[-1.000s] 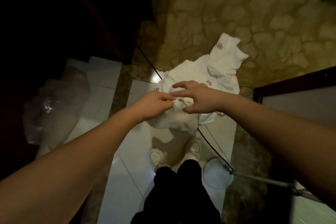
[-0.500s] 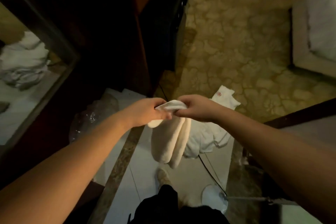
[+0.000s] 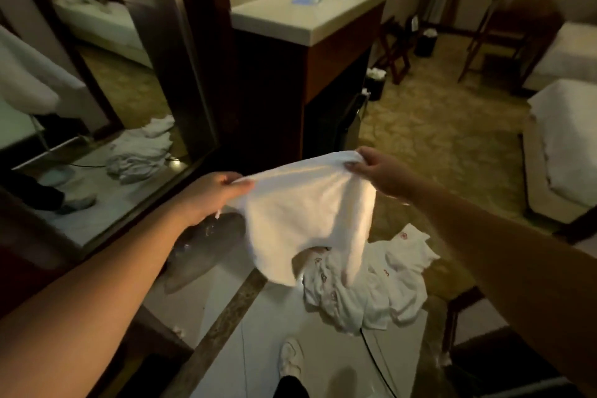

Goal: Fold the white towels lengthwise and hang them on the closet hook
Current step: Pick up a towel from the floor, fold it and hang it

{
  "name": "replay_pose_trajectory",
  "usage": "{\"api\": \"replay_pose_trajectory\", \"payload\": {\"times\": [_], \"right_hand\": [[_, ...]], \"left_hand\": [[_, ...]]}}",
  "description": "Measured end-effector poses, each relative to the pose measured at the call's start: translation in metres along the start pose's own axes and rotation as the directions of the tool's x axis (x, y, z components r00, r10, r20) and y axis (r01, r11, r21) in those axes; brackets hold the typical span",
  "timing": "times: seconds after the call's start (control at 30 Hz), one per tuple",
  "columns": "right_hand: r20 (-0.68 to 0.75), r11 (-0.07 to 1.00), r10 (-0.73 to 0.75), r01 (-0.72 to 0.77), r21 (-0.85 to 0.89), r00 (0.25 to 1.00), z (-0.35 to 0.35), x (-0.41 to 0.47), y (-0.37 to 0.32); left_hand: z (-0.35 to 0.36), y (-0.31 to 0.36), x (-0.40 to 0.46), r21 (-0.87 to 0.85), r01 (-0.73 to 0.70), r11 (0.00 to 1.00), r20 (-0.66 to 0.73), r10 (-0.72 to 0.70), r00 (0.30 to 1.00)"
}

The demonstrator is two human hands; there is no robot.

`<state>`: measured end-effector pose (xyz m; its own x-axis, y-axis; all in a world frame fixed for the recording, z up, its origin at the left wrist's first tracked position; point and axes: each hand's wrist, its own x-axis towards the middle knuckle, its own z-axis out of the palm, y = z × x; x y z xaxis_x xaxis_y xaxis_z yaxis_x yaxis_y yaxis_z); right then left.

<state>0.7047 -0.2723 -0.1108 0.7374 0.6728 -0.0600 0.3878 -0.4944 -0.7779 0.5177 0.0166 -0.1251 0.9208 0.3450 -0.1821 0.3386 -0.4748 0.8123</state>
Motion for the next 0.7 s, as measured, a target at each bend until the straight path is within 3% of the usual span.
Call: {"api": "replay_pose_trajectory", "payload": {"times": [0.07,0.23,0.43,0.53,0.7], "right_hand": [[-0.003,0.998,-0.013,0.013,-0.054,1.000,0.004,-0.021,-0.017],[0.110,0.994,-0.071,0.080,-0.079,0.991,0.035,-0.070,-0.086],[0.395,0.982,-0.187,0.172,0.072,0.900,0.109,-0.122,-0.206],[0.389,0.962,-0.273,0.248,0.114,0.880,0.151,-0.150,-0.246],[0.424,0.920,-0.340,0.204,0.335,0.839,0.220,-0.206,-0.302]], "left_hand": [[-0.009,0.016,-0.035,-0.099,-0.047,0.994,-0.084,0.039,0.996],[-0.037,0.062,-0.120,-0.331,-0.070,0.941,-0.126,0.030,0.992],[-0.090,0.097,-0.218,-0.098,-0.014,0.995,-0.032,0.011,0.999],[-0.117,0.095,-0.269,0.018,0.054,0.998,0.060,-0.055,0.997],[-0.176,0.049,-0.382,0.149,0.189,0.971,0.065,-0.200,0.978]]}}
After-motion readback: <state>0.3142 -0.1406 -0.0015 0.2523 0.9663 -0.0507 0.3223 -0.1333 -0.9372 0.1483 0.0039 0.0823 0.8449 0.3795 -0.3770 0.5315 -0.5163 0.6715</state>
